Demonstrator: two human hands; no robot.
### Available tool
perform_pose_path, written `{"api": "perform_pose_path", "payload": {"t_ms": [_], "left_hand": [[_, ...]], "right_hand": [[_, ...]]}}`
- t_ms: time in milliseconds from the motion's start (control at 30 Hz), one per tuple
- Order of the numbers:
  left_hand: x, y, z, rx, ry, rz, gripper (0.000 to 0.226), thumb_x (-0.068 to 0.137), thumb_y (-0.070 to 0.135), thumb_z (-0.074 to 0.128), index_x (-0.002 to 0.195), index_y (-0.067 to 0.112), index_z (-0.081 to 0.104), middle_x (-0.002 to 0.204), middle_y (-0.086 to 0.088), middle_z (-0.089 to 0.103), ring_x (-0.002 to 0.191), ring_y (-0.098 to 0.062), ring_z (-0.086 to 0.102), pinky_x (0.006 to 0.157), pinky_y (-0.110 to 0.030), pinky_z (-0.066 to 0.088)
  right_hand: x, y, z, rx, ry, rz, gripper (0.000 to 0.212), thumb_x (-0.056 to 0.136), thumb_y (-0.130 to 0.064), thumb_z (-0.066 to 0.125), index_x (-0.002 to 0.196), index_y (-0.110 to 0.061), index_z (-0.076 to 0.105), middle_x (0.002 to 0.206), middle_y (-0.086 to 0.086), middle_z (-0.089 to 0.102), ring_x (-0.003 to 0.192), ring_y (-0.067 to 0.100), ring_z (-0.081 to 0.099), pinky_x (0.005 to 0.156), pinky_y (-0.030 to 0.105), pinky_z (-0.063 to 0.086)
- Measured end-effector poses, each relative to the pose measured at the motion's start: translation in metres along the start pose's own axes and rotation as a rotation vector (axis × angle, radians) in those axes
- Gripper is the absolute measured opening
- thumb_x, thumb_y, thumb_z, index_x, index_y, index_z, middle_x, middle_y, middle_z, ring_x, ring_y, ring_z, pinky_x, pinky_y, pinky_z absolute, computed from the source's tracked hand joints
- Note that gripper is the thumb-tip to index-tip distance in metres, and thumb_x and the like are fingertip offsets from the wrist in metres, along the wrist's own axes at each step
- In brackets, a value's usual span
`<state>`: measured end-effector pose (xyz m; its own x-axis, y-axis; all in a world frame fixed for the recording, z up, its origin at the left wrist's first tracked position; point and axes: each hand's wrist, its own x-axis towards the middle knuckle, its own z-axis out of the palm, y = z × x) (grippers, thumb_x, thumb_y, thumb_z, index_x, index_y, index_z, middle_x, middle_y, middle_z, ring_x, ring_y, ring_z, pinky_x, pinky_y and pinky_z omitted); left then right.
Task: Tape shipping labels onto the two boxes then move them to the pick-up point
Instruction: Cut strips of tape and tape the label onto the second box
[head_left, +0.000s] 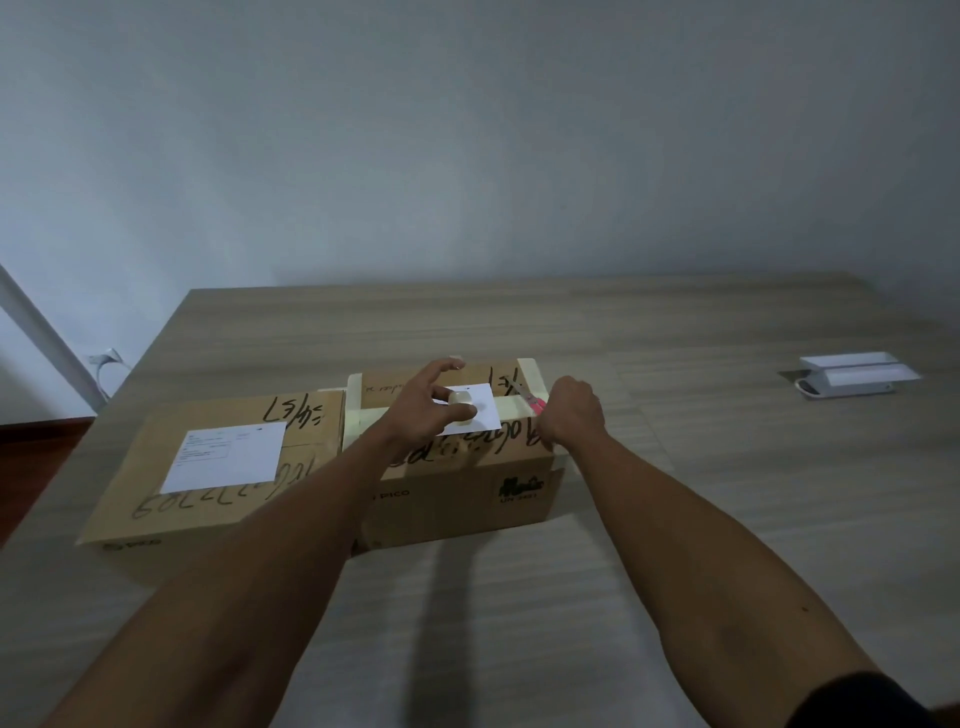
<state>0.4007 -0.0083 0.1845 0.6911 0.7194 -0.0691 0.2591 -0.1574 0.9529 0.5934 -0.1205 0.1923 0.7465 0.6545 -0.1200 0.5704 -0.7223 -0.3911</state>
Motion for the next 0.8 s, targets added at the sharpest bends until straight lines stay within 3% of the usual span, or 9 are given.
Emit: {"api": "perform_pose_path", "payload": {"t_ms": [100, 200, 267, 400, 500, 567, 667, 800], "left_hand": [[-0.001, 0.005, -0.005, 0.001, 0.001, 0.000, 0.062, 0.086, 0.015, 0.080, 0.135, 0.042, 0.053, 0.110, -0.014, 0.066, 0.090, -0.023, 0.064, 0.073, -0.034, 0.052], [-0.002, 0.007, -0.013, 0.015, 0.005, -0.002, 0.062, 0.086, 0.014, 0.079, 0.134, 0.043, 0.053, 0.110, -0.013, 0.066, 0.096, -0.027, 0.066, 0.075, -0.035, 0.053], [-0.003, 0.008, -0.021, 0.013, 0.011, -0.010, 0.062, 0.086, 0.012, 0.079, 0.134, 0.042, 0.053, 0.109, -0.013, 0.066, 0.095, -0.029, 0.066, 0.076, -0.036, 0.053], [-0.005, 0.007, -0.041, -0.009, 0.033, -0.032, 0.063, 0.086, 0.009, 0.079, 0.132, 0.044, 0.054, 0.107, -0.015, 0.058, 0.089, -0.024, 0.059, 0.073, -0.036, 0.050], [-0.010, 0.009, -0.055, 0.006, 0.055, -0.050, 0.064, 0.088, 0.008, 0.078, 0.137, 0.041, 0.052, 0.115, -0.016, 0.059, 0.092, -0.025, 0.061, 0.075, -0.035, 0.051], [-0.012, 0.010, -0.063, 0.014, 0.062, -0.064, 0.065, 0.090, 0.008, 0.076, 0.139, 0.040, 0.050, 0.117, -0.018, 0.061, 0.095, -0.026, 0.063, 0.076, -0.035, 0.051], [-0.015, 0.009, -0.075, 0.018, 0.047, -0.098, 0.065, 0.091, 0.006, 0.074, 0.141, 0.039, 0.048, 0.109, -0.013, 0.063, 0.094, -0.026, 0.061, 0.077, -0.037, 0.050], [-0.018, 0.009, -0.083, 0.027, 0.001, -0.139, 0.064, 0.092, 0.006, 0.073, 0.138, 0.042, 0.049, 0.108, -0.014, 0.062, 0.095, -0.024, 0.059, 0.080, -0.039, 0.050]], "right_hand": [[0.002, 0.002, -0.008, 0.012, 0.035, -0.034, 0.030, 0.080, -0.014, 0.083, 0.103, -0.004, 0.066, 0.111, 0.016, 0.064, 0.100, 0.032, 0.066, 0.073, 0.034, 0.052], [0.006, -0.005, -0.020, 0.099, -0.015, -0.040, 0.034, 0.072, -0.019, 0.091, 0.080, -0.008, 0.060, 0.083, 0.007, 0.061, 0.078, 0.025, 0.065, 0.062, 0.031, 0.049], [0.009, -0.012, -0.029, 0.116, -0.058, -0.051, 0.035, 0.071, -0.019, 0.091, 0.078, -0.007, 0.059, 0.075, 0.005, 0.057, 0.072, 0.022, 0.061, 0.059, 0.031, 0.048], [0.017, -0.019, -0.037, 0.055, -0.186, -0.119, 0.034, 0.068, -0.014, 0.090, 0.062, -0.006, 0.057, 0.060, 0.002, 0.047, 0.052, 0.015, 0.041, 0.046, 0.025, 0.029], [0.018, -0.019, -0.042, 0.105, -0.292, -0.198, 0.032, 0.062, -0.021, 0.093, 0.066, -0.002, 0.068, 0.060, 0.002, 0.044, 0.056, 0.019, 0.037, 0.052, 0.028, 0.026], [0.016, -0.023, -0.047, 0.098, -0.383, -0.241, 0.042, 0.056, -0.038, 0.097, 0.068, -0.005, 0.073, 0.068, 0.004, 0.053, 0.064, 0.018, 0.046, 0.058, 0.030, 0.032], [0.016, -0.029, -0.050, 0.101, -0.605, -0.236, 0.076, 0.043, -0.066, 0.094, 0.097, -0.013, 0.082, 0.116, 0.007, 0.067, 0.099, 0.018, 0.056, 0.079, 0.035, 0.044], [0.011, -0.034, -0.052, 0.145, -0.779, -0.224, 0.025, 0.075, -0.042, 0.088, 0.091, -0.023, 0.086, 0.113, -0.002, 0.063, 0.105, 0.018, 0.052, 0.081, 0.033, 0.042]]}}
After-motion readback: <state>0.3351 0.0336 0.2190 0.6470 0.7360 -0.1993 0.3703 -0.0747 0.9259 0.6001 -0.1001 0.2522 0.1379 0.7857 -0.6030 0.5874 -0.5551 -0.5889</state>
